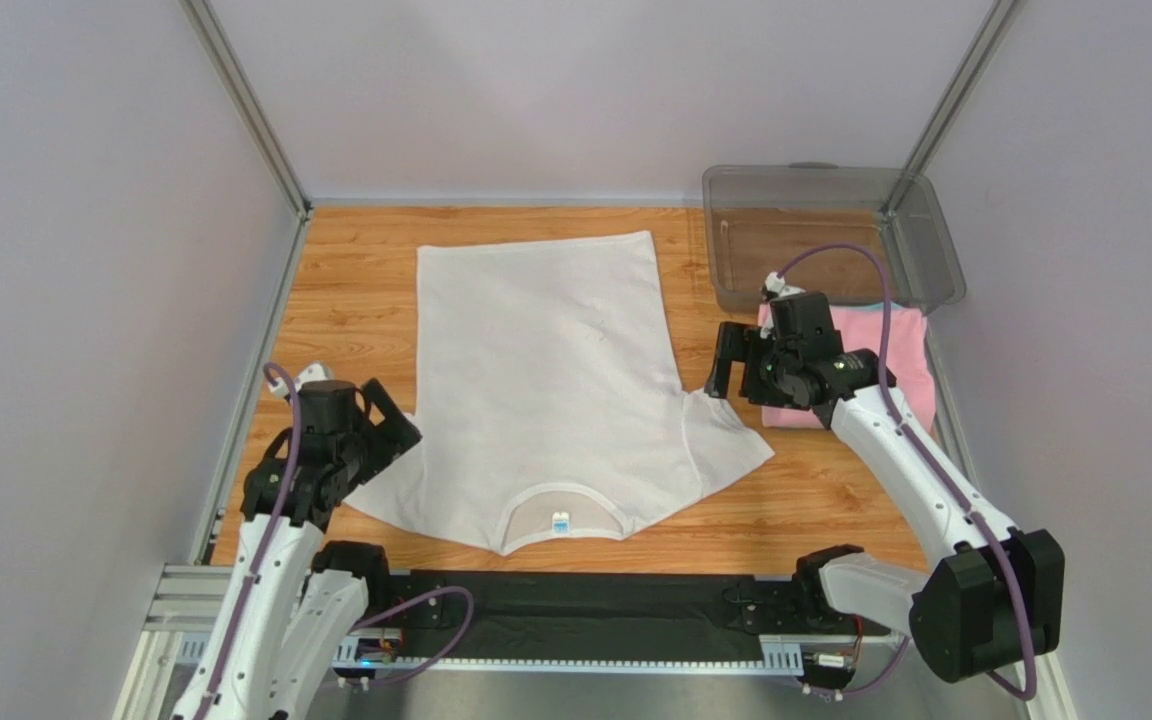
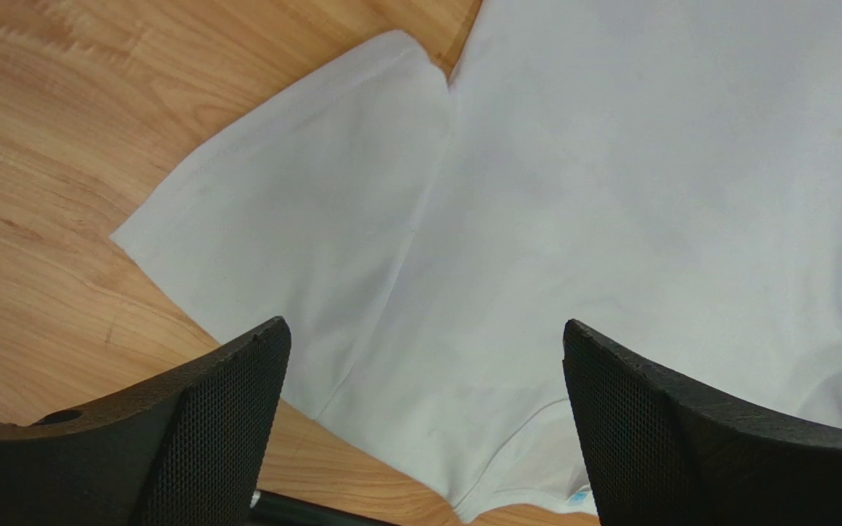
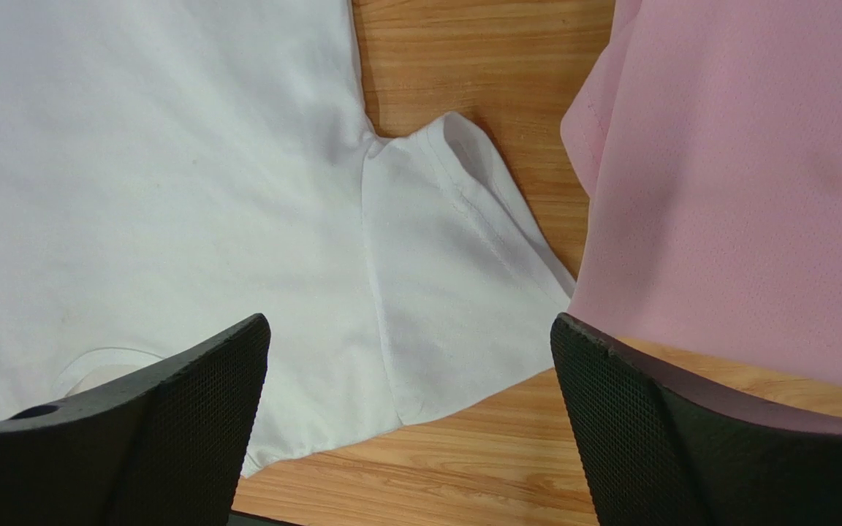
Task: Fold and stack the t-shirts
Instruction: Flatten the tshirt out
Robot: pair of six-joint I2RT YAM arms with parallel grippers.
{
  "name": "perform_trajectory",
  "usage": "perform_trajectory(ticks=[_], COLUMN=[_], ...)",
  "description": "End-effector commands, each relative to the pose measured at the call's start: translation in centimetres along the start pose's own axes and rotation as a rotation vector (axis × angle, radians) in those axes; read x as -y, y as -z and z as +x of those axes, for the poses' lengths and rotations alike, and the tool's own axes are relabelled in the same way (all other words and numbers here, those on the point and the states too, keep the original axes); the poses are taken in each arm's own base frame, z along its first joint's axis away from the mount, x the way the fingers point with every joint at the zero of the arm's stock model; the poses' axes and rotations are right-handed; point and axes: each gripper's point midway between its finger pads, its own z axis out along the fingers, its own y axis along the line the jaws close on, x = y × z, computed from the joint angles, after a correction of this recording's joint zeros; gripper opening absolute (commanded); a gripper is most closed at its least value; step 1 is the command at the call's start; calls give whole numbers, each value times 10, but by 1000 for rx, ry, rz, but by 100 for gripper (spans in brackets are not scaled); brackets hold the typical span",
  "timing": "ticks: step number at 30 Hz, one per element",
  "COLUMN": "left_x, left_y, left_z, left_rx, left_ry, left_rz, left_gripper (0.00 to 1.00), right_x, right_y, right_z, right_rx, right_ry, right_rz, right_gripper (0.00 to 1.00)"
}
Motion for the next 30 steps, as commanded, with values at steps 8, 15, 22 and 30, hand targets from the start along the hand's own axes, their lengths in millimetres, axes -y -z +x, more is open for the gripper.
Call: perform_trajectory(ticks=[8,15,22,30], left_x=[44,63,78,70], left_y=[1,-39,-69,-92], left_z=[-15,5,10,44], left_rx=[10,-113,-178,-304], left_ry=[4,-35,-82,-145], left_rz=[181,252,294,232], left_gripper=[100,100,100,100], right_x=[-70,-110,-108,-91], right_y=[34,1,-45,-98], right_z=[-7,45,81,80], right_rx=[123,19,-97,-135], right_ry=[112,208,126,20], right_rz=[-279,-299,-200,-40], right_gripper=[100,100,100,100])
